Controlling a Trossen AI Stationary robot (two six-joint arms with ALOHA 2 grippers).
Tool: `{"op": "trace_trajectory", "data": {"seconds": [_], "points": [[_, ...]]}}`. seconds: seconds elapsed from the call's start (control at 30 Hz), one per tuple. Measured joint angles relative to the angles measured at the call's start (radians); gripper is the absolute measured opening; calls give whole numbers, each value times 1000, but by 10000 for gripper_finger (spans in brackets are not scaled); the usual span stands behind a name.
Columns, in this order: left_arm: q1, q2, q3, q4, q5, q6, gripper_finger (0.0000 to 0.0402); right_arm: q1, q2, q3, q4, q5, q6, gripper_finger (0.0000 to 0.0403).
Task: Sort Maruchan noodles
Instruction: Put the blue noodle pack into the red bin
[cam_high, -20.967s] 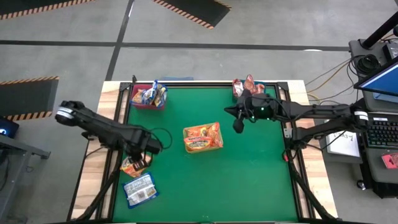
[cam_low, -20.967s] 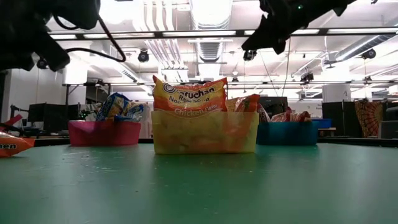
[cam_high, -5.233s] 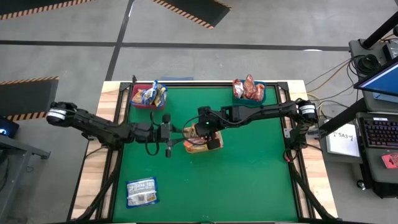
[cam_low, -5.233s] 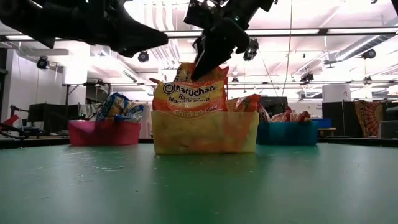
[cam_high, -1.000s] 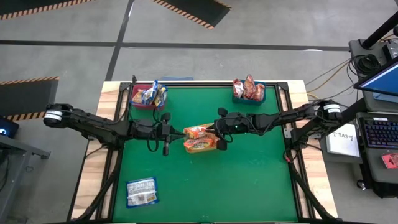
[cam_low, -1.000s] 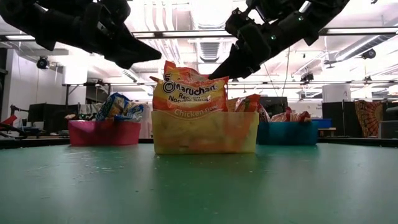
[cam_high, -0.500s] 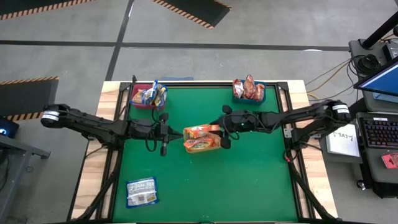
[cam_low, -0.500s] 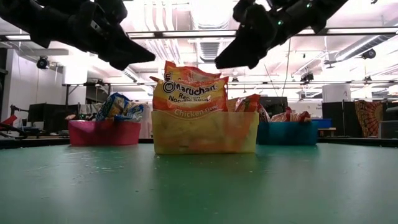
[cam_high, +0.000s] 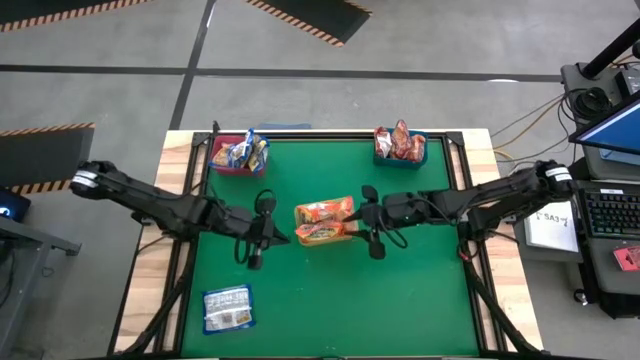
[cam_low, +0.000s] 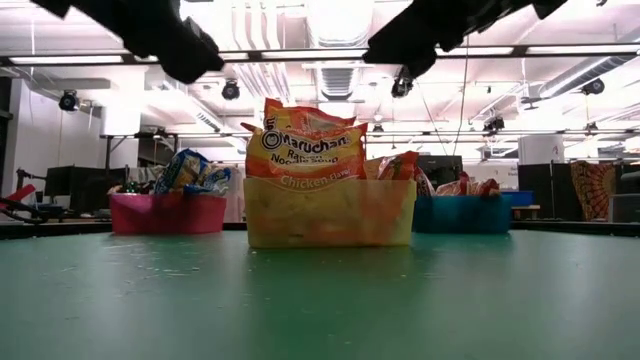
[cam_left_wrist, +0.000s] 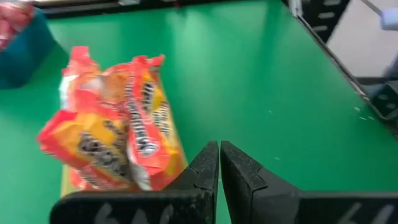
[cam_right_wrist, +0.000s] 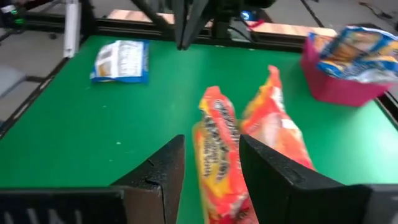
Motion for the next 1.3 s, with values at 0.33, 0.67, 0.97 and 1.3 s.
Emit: {"op": "trace_trajectory", "data": {"seconds": [0.33,0.67,0.97,1.3], "points": [[-122,41,125,-149,0,-154,0,70,5,-12,43,0,-69,130],[-235,131,137,-151,0,-328,0,74,1,-69,112,0,-119,131],[-323,215,163,-201,55,-539,0,74,-13,-74,118,0,-142,127],[-361,305,163,-212,328,-886,0,76,-13,-74,115,-2,-128,125]]}}
